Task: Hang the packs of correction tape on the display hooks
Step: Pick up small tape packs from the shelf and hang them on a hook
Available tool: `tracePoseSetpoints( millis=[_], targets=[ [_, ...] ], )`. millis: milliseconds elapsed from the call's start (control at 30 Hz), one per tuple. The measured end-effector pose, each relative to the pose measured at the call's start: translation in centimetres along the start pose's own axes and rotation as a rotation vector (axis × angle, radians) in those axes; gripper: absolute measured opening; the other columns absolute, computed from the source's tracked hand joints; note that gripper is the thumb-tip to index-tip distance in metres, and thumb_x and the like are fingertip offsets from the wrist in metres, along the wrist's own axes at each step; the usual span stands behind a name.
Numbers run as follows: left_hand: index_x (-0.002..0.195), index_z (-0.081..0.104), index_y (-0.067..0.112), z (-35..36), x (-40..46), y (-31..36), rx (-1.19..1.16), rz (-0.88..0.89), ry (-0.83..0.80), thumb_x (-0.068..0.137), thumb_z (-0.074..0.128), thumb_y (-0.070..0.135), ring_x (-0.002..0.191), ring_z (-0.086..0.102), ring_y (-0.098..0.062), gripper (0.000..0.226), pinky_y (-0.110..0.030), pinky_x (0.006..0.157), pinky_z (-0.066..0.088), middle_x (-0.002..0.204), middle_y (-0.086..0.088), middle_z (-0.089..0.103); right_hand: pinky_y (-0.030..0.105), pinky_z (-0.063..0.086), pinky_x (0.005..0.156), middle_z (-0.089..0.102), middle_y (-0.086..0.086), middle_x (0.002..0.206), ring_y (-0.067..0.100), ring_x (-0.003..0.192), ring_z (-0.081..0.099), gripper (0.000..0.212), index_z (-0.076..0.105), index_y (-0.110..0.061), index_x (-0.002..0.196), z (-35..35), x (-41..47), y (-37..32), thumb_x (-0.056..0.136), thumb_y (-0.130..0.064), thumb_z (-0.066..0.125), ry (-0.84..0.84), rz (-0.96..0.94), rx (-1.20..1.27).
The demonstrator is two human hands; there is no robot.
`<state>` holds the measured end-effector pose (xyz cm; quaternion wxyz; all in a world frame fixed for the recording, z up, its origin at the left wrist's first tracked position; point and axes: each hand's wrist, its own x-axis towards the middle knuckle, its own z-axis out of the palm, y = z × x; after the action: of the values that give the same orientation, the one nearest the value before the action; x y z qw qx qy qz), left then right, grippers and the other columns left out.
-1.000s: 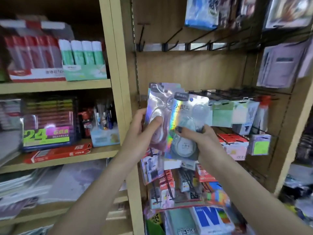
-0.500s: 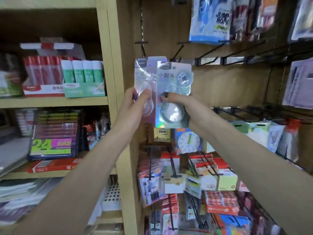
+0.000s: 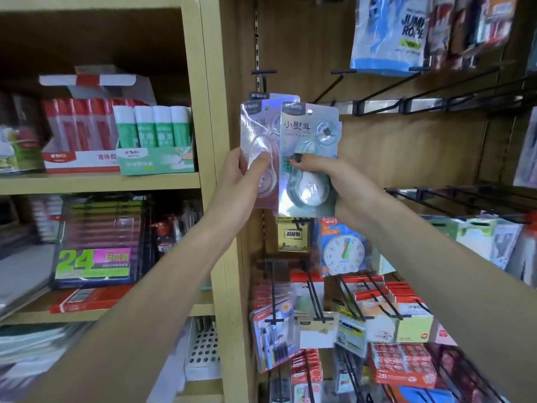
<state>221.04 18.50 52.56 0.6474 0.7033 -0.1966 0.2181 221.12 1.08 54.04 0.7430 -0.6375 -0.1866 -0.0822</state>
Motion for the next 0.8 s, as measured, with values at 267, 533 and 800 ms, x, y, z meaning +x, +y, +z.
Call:
tracePoseSetpoints(
  millis=[267,533,800],
  targets=[
    [0.113,0.057,0.031,-0.5,-0.6,-0.5,0.041,0.033,-0.012,0.105,0.054,0.041,0.105,0.065,-0.003,0.013,-0.026,0.09,0.048,0.112,0.013,0.066,0.044,0.062,0.095,0.08,0.009,0.115,0.025,0.1,0.077,0.031,0.076,-0.01,0.122,-0.2,0.1,0.8,0.091,-0.015,0.073,-0.021,0.009,-0.014],
    [0.117,0.058,0.036,-0.5,-0.9,-0.6,0.027,0.025,-0.009,0.104,0.055,0.043,0.112,0.066,-0.007,0.015,-0.033,0.097,0.052,0.119,0.014,0.067,0.052,0.056,0.105,0.074,0.016,0.127,0.035,0.117,0.072,0.035,0.074,-0.008,0.125,-0.2,-0.1,0.9,0.091,-0.018,0.072,-0.035,0.016,-0.006],
    [0.118,0.058,0.038,-0.1,-1.1,0.1,0.016,0.067,-0.012,0.107,0.052,0.037,0.106,0.065,0.001,0.013,-0.018,0.088,0.048,0.111,0.021,0.066,0.032,0.064,0.074,0.079,0.005,0.101,0.022,0.087,0.077,0.024,0.076,-0.012,0.114,-0.1,-0.1,0.6,0.091,-0.017,0.07,-0.086,-0.014,0.06]
  ],
)
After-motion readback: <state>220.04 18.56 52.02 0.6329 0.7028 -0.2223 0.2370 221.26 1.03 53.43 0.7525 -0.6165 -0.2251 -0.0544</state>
